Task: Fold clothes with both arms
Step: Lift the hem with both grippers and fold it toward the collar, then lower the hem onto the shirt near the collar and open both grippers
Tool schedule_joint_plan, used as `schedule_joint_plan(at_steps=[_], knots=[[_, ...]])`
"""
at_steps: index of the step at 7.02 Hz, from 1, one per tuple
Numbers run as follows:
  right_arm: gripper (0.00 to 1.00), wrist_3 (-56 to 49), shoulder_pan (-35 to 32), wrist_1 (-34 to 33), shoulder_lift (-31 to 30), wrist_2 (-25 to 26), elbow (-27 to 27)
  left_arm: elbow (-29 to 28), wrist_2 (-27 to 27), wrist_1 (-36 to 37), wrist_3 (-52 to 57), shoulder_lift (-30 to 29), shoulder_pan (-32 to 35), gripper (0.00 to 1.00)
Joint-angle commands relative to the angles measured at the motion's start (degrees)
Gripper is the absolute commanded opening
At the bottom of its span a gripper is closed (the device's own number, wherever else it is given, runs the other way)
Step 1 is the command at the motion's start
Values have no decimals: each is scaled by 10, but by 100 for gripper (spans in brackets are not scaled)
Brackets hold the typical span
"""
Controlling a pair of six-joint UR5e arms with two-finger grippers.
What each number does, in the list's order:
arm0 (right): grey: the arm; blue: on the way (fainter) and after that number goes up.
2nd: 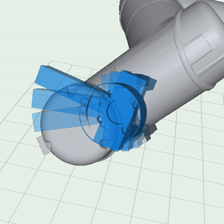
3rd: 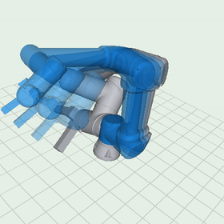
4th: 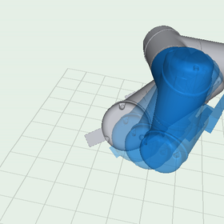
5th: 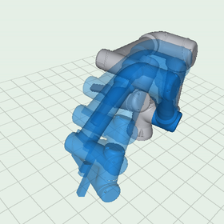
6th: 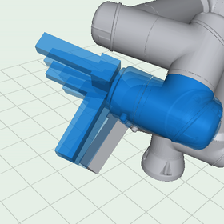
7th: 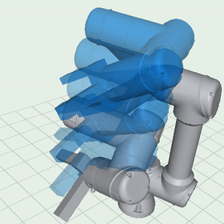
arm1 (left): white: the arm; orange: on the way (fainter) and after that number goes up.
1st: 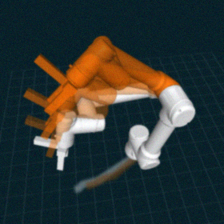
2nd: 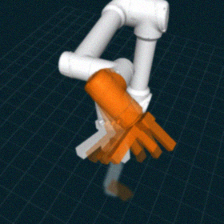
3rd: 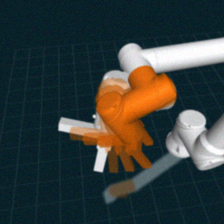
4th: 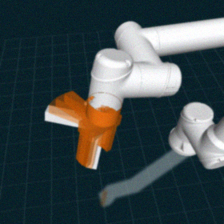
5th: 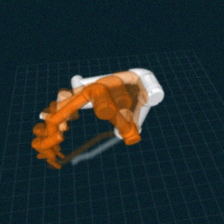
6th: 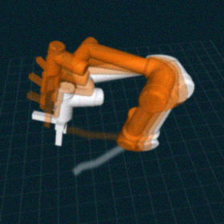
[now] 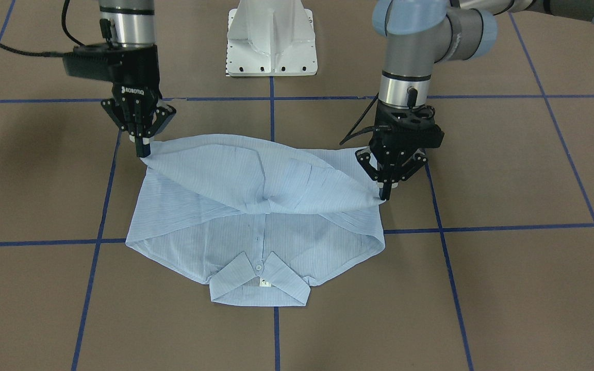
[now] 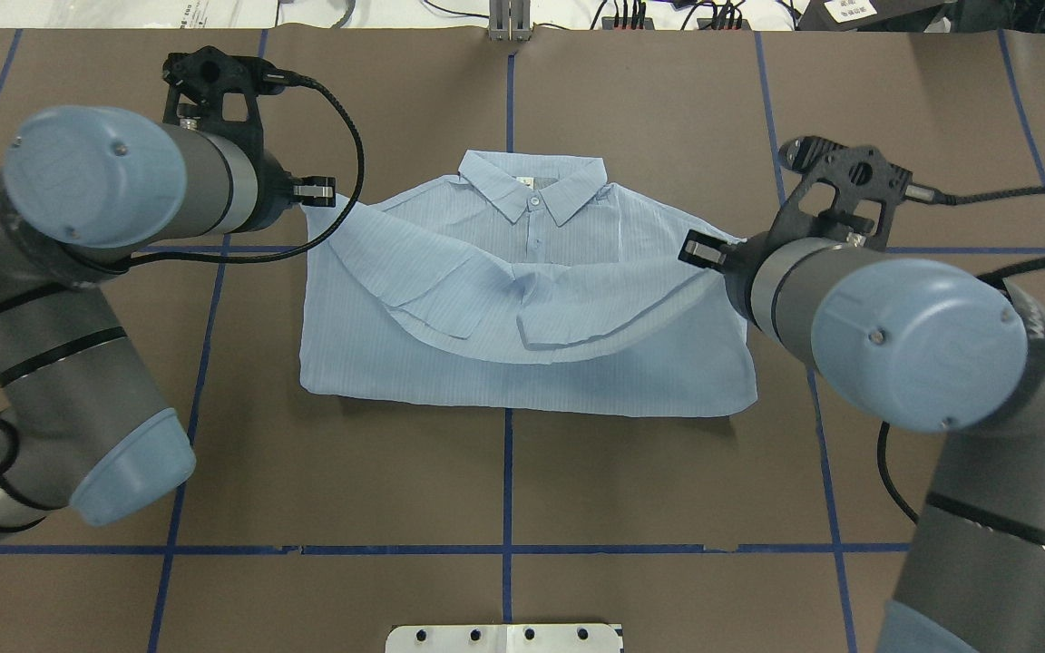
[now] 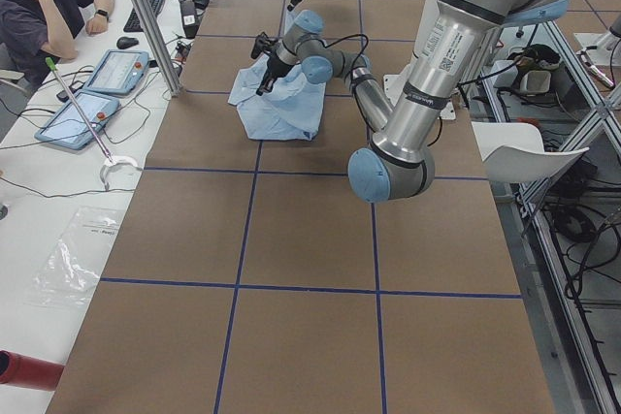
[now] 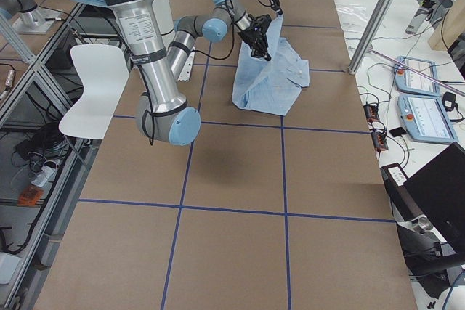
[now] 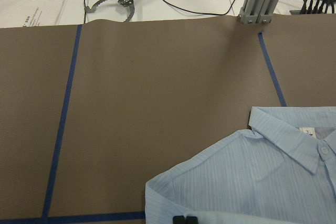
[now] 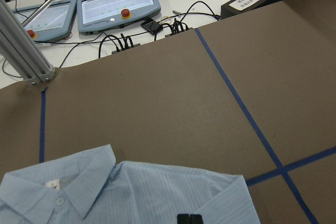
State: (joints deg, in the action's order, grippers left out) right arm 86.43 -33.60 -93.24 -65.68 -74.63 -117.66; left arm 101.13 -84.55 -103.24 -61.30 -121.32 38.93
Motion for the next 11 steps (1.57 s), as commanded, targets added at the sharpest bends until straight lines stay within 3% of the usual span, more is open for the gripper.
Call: schedule_joint_plan(at_steps=[1, 2, 4, 8, 9, 10, 11], knots=[[0, -19, -31, 125, 10, 0, 160, -135, 29, -71, 5, -45, -2, 0], [0, -22, -35, 153, 12, 0, 208, -183, 30, -105, 7, -50, -2, 0], [0, -21, -35, 163, 13, -1, 239, -247, 54, -138, 29, -64, -2, 0], [0, -21, -21, 163, 11, -1, 241, -248, 53, -144, 29, -62, -12, 0], [94, -22, -15, 163, 9, -1, 241, -247, 49, -177, 35, -55, -11, 70], [100, -25, -14, 164, 11, -3, 238, -234, 46, -281, 88, -20, -10, 100], [100, -53, -21, 164, 12, -27, 225, -221, 5, -322, 124, 4, -9, 100]])
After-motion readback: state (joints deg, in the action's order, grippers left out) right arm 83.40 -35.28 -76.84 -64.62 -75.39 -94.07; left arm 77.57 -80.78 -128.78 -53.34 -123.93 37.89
